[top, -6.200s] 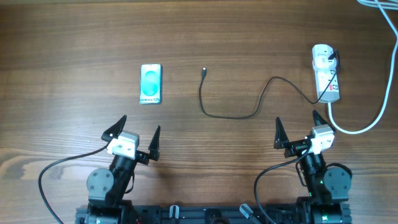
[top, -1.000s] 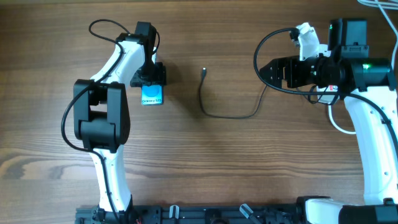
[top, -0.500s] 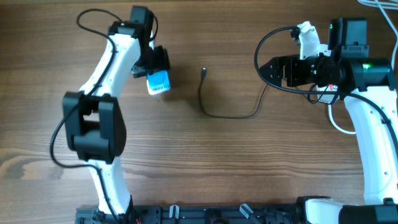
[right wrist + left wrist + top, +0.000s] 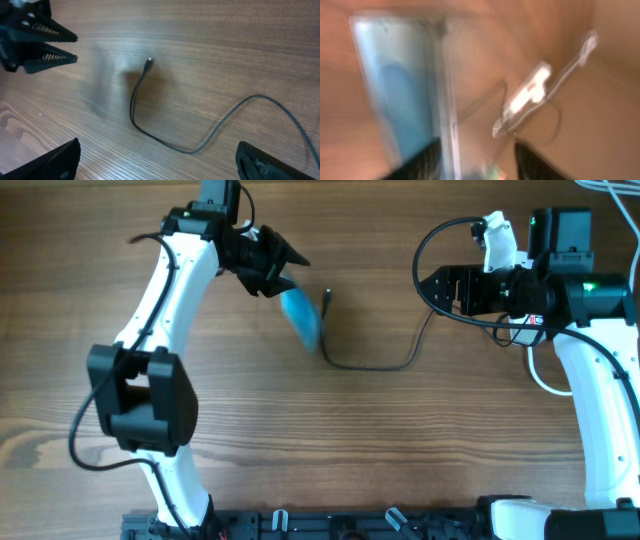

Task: Plug charger to phone and switch on socket

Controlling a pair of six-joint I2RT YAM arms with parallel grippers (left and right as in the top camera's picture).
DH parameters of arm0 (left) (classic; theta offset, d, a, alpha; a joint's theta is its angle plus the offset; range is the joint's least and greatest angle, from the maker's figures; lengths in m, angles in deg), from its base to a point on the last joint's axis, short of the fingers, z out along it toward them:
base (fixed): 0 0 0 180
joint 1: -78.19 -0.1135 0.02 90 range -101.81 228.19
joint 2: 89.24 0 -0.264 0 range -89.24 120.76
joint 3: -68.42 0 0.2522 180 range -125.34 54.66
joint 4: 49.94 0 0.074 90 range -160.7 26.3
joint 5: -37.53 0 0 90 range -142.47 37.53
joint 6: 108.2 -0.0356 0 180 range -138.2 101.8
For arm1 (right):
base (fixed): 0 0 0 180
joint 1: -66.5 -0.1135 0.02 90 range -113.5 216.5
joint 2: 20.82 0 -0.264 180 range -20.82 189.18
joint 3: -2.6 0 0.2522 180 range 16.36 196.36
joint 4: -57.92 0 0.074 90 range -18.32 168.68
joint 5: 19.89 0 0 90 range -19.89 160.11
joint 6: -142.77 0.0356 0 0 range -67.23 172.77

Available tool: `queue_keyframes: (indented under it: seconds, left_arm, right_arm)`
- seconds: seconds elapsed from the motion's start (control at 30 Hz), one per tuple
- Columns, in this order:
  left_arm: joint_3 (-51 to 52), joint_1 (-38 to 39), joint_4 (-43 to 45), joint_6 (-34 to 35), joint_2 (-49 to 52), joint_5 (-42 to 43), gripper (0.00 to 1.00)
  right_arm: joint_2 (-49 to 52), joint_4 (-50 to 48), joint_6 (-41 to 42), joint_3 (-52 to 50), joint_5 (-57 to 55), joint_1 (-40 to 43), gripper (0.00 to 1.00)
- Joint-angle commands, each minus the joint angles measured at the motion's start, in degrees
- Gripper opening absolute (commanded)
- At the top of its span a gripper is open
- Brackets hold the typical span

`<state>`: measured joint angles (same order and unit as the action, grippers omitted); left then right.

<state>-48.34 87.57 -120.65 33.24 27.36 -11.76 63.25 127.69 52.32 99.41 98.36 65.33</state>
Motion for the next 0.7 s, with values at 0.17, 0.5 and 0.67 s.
queue_keyframes:
  seconds: [0.17, 0.5, 0.67]
  left_arm:
    - [-0.5, 0.15, -2.21, 4.46, -2.19, 13.53, 0.73]
    - [-0.5, 0.11, -2.43, 4.28, -2.19, -5.7, 0.82]
    - [-0.5, 0.15, -2.45, 4.26, -2.19, -8.96, 0.83]
  right_arm:
    - [0.59, -0.98, 1.09, 1.25, -0.33, 0.28, 1.0]
    - [0.59, -1.97, 2.58, 1.25, -0.33, 0.28, 1.0]
    - [0.59, -1.97, 2.56, 1.25, -0.33, 0.28, 1.0]
